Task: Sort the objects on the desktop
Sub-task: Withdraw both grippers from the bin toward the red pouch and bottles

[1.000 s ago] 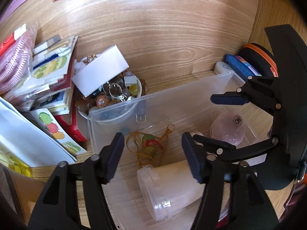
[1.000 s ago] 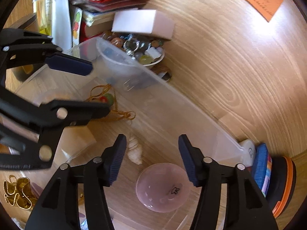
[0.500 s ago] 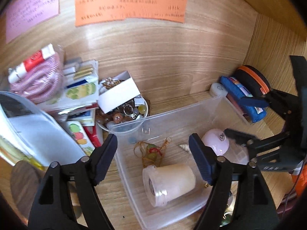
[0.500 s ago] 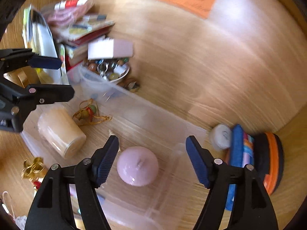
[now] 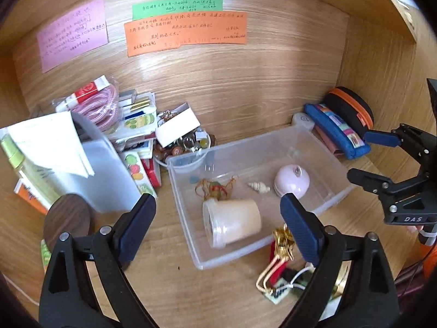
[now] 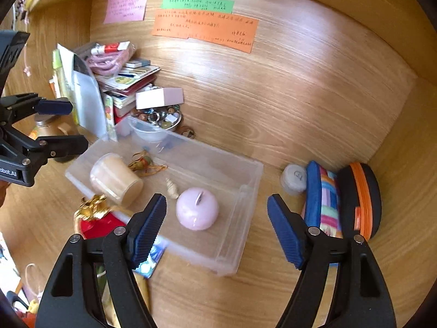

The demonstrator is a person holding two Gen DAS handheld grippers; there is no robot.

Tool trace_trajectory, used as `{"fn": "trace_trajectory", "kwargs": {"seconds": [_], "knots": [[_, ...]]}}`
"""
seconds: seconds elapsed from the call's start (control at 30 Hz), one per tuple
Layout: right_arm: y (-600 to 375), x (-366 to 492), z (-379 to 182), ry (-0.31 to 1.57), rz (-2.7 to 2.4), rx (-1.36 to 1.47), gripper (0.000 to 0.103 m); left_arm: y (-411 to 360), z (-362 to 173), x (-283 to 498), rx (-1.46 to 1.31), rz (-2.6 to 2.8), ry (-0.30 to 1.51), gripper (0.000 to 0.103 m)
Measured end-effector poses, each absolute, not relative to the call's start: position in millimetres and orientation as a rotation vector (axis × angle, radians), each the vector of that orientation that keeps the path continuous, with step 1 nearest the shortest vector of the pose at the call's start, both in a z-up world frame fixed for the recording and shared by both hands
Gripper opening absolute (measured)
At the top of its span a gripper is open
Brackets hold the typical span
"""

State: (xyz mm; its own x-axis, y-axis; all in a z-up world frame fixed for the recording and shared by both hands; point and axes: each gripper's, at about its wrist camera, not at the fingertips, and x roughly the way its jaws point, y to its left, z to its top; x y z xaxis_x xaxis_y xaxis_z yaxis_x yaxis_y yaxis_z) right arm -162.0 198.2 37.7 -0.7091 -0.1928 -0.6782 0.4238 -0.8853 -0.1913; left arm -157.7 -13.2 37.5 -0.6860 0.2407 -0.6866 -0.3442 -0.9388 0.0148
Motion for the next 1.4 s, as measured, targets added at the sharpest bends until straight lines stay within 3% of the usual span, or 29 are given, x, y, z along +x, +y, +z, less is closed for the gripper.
{"fn": "trace_trajectory", "kwargs": {"seconds": [0.63, 1.1, 1.27, 1.4], "knots": [[214.8, -91.7, -21.6, 0.402, -2.494, 1.084, 0.077, 1.0, 2.3, -108.8, -1.143, 2.573, 0.215, 0.095], [197.6, -58.8, -62.0, 0.445, -2.342, 1.139, 0.076, 6.3, -36.1, -105.4, -1.269, 2.495, 0.129, 0.095], [190.6, -59.4, -70.4, 0.480, -2.340, 1.136, 0.073, 8.4, -45.8, -106.4, -1.294, 2.472, 0.115, 0.095], [187.1, -64.2, -76.2, 0.467, -2.308, 1.163, 0.058, 13.8, -50.6, -109.7, -1.293, 2.461, 0.110, 0.095]]}}
